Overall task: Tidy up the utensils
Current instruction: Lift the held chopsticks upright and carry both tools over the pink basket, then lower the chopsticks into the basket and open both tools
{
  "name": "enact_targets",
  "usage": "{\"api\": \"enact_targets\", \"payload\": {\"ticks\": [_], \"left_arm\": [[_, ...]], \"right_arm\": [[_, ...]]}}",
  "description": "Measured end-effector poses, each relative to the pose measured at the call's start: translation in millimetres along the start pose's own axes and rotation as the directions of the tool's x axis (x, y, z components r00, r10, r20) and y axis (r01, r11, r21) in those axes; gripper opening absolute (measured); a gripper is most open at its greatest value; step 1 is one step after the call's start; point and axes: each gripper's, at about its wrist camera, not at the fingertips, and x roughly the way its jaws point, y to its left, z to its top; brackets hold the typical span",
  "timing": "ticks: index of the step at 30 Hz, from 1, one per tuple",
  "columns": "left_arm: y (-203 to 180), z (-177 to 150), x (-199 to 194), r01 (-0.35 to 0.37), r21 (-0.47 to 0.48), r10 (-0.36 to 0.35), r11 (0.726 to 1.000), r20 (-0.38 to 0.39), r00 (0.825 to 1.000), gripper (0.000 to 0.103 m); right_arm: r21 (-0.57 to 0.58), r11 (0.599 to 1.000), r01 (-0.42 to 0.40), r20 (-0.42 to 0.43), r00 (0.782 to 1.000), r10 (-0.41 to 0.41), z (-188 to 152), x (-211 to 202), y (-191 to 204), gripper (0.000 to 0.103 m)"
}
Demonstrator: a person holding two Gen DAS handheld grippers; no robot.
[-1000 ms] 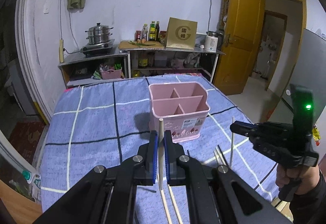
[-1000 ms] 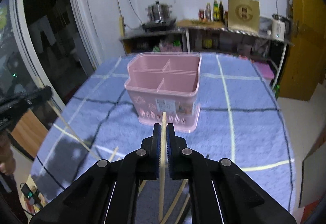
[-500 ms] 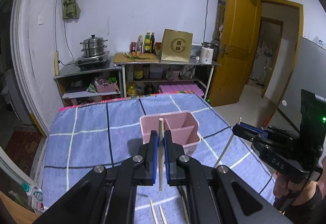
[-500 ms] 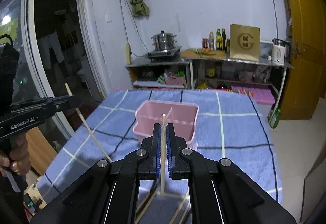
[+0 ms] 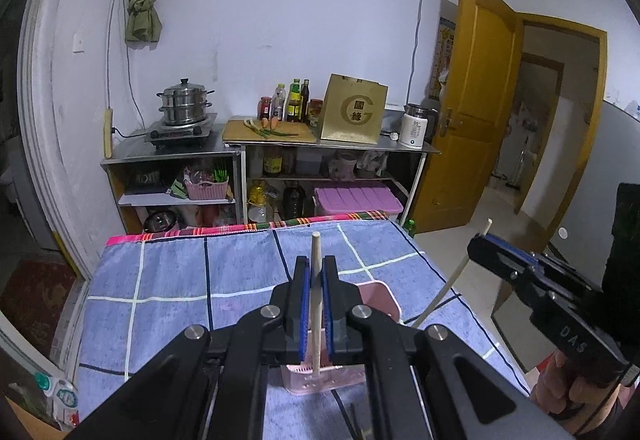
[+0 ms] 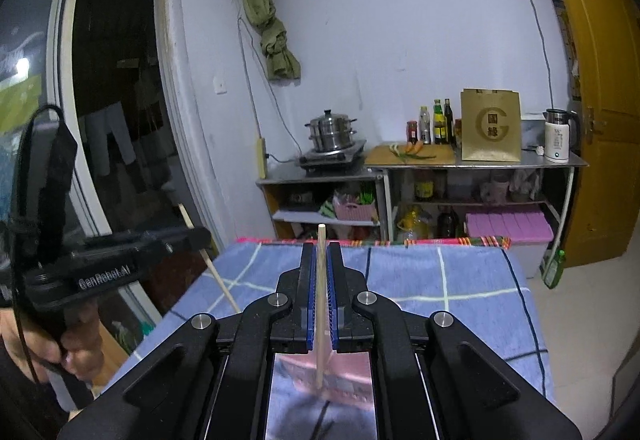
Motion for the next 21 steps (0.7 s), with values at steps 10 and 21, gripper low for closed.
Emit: {"api": "enact_targets", "payload": {"ticks": [10, 21], "left_arm": [[14.2, -4.3, 43.8, 0.005, -0.007, -0.005, 1.0, -0.011, 1.0, 0.006], [29.7, -31.5, 82.0, 0.008, -0.017, -0.009, 1.0, -0.063, 0.998, 0.006]], "right_arm": [[0.014, 1.0, -0.019, -0.007, 1.0, 0.019, -2.5, 40.4, -6.2, 0.005], [0.013, 1.0, -0.02, -0.099, 0.995, 0.021, -35.9, 82.9, -6.8, 0.005]]}}
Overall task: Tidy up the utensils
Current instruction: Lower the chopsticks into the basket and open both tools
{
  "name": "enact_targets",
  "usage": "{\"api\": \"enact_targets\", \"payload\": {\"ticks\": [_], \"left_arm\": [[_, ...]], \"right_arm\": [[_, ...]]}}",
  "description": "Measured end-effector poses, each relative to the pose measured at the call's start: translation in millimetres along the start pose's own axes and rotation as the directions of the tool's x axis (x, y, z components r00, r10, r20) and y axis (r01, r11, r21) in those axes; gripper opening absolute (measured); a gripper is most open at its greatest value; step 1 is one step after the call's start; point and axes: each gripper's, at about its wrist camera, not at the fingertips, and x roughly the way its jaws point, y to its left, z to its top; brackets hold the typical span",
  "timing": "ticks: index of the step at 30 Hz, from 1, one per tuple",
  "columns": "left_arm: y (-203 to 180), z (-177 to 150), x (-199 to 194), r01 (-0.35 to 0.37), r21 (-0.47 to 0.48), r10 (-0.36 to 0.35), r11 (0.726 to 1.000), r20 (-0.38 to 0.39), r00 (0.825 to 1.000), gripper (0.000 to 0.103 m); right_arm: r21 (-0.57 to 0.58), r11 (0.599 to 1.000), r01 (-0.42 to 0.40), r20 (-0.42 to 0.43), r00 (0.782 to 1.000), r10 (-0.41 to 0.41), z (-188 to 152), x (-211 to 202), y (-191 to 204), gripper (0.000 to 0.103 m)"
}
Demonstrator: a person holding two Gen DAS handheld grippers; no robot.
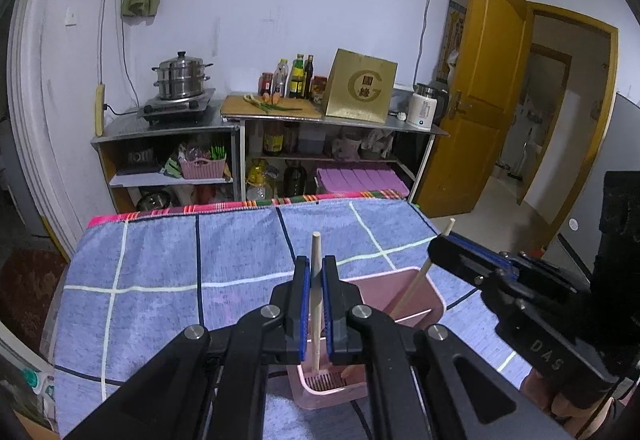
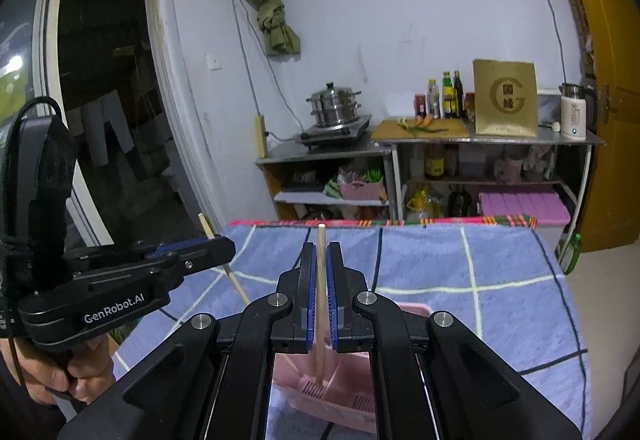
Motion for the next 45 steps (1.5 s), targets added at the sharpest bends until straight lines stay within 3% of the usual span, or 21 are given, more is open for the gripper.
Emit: {"api": "enact_targets", "payload": {"ticks": [13, 16, 24, 33, 45], "left_arm": [[6.5, -19.8, 9.6, -0.003, -0.016, 0.002, 1.0, -0.038, 0.999, 0.008], [5.1, -21.3, 3.1, -0.013, -0.008, 0.013, 1.0, -0.028, 1.0, 0.012], [-3.9, -37.3, -43.8, -0.038, 0.007, 0.038, 0.999, 0.041, 0.998, 0.018], [-22.6, -97.0, -102.9, -0.026, 0.027, 0.023, 0.999, 0.082, 0.996, 0.018], [-31.5, -182.5, -138.0, 0.024, 0.016, -0.025, 1.0, 0.036, 0.999, 0.018]], "right_arm": [[0.01, 1.0, 0.003, -0.088, 0.996, -0.002, -20.7, 15.2, -6.2, 0.008], [0.006, 1.0, 0.008, -0.084, 0.996, -0.008, -20.8, 7.7, -6.6, 0.014], [-0.007, 1.0, 0.026, -0.027, 0.999, -0.026, -27.7, -43.1, -3.6, 0.016], [-0.023, 0.999, 0.034, -0.01, 0.999, -0.034, -64.8, -109.2, 2.6, 0.016], [-0.011, 0.999, 0.045, -0.063, 0.997, -0.045, -129.8, -149.7, 1.6, 0.016]]}}
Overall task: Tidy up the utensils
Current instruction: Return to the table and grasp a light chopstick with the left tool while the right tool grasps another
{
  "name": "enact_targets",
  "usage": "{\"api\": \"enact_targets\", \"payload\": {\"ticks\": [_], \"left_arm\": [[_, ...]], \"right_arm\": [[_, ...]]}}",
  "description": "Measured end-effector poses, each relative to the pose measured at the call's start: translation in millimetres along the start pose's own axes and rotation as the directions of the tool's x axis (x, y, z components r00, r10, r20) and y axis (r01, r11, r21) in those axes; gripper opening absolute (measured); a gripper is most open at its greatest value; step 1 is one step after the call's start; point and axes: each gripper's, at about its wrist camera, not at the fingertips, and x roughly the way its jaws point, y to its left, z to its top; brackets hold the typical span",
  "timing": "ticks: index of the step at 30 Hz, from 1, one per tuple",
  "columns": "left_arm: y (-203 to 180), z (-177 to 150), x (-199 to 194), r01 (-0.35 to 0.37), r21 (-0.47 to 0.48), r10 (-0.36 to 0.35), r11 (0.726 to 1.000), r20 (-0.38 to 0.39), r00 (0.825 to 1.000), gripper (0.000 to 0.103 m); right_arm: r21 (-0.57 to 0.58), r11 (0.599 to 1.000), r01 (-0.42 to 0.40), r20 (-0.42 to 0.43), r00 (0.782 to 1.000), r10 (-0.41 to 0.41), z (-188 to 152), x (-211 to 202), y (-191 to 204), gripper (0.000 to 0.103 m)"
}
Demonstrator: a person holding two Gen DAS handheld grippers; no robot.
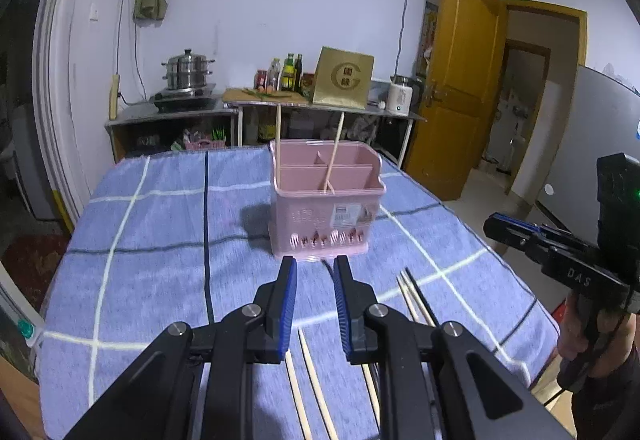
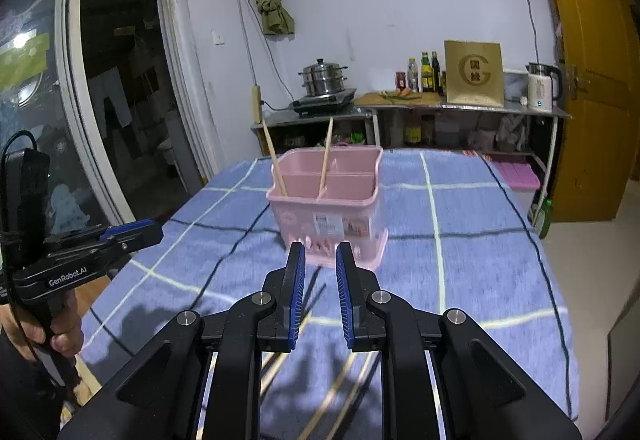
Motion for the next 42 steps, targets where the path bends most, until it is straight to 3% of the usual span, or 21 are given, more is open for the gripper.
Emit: {"api": "enact_targets", "payload": {"ticks": [17, 29, 42], "left_arm": [[17.4, -40.8, 44.6, -0.037, -0.035, 0.032, 0.999, -0.144, 0.989, 0.018], [36.7, -55.6, 103.8, -0.088, -0.031, 0.076, 0.996, -0.281, 0.957, 0.018], [42.0, -60.0, 136.9, -0.098, -0.018, 0.086, 0.995, -0.334, 0.939, 0.018]], "right_arm": [[0.041, 0.997, 0.061, -0.115, 0.992, -0.056, -36.4, 26.8, -31.7, 0.016], [0.087, 0.989, 0.12, -0.26, 0.961, -0.094, -54.5, 76.6, -62.9, 0.016], [0.036, 0.994, 0.108, -0.321, 0.943, -0.091, -55.1, 108.1, -52.3, 0.016]]}}
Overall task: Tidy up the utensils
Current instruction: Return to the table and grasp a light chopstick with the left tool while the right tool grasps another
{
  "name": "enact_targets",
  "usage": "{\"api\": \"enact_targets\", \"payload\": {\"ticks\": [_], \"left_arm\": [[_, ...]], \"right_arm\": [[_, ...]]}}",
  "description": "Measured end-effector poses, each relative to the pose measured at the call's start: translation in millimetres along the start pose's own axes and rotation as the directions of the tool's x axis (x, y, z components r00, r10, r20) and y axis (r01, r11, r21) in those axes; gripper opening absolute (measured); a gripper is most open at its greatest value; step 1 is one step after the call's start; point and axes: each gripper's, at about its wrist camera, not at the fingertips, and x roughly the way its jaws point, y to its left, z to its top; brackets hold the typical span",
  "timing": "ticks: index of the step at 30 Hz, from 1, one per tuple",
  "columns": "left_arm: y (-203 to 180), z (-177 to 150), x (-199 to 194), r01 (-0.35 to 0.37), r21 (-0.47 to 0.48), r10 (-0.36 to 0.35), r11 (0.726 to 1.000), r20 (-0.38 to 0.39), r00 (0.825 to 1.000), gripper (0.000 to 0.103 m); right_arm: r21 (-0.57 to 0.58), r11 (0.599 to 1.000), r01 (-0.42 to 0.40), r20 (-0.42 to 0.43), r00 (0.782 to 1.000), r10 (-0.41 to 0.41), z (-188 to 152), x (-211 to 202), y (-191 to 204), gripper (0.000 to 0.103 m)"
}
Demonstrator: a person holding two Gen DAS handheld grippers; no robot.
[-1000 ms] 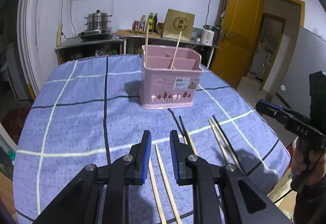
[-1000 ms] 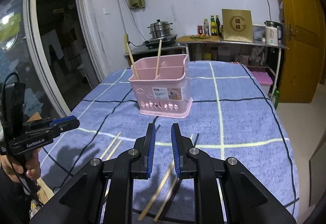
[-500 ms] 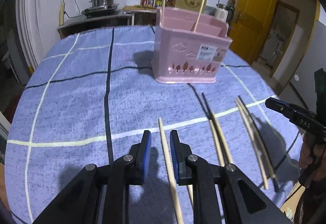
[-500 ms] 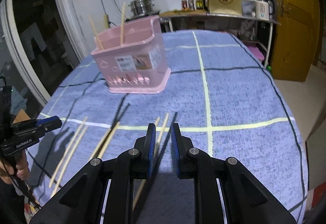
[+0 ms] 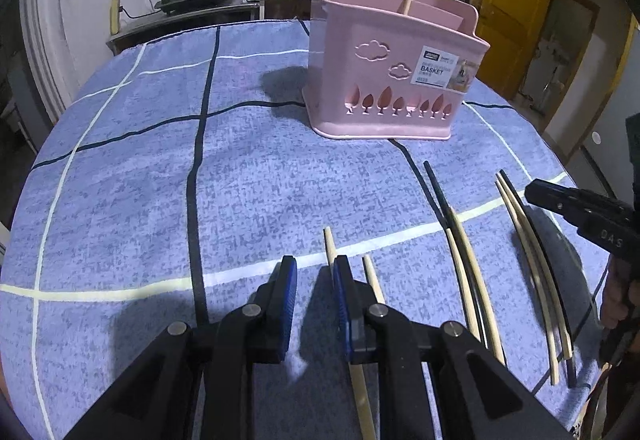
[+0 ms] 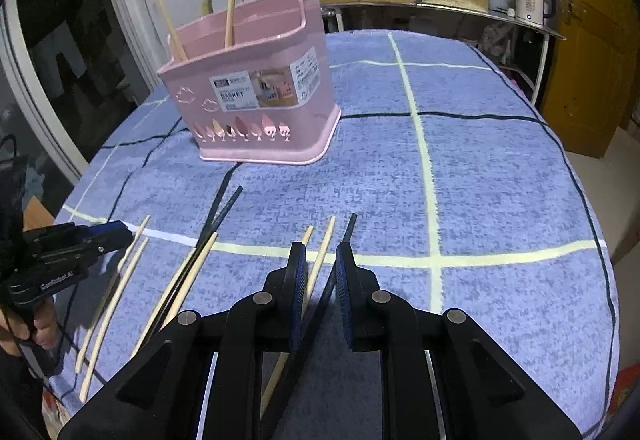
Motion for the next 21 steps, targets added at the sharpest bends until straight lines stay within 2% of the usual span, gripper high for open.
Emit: {"api": "enact_targets", "payload": {"ticks": [9, 15, 21], "left_arm": [[1.3, 4.4, 3.7, -0.007, 0.014, 0.006, 1.0, 0.005, 1.0, 0.018], [1.8, 6.4, 5.1, -0.008, 0.013, 0.008, 1.0, 0.01, 1.0, 0.018], [3.8, 5.8, 5.1, -0.003, 0.011, 0.003, 1.0, 0.014, 1.0, 0.019]], "right_arm": [[-0.035, 0.999, 0.031, -0.035, 0.999, -0.033, 7.5, 17.8, 4.7, 0.016], [-0.065, 0.996, 0.054, -0.053, 0.997, -0.057, 11.6, 23.0, 9.2, 0.01], [-0.079, 0.995, 0.067, -0.068, 0.995, -0.072, 7.9, 25.8, 11.4, 0.009]]}}
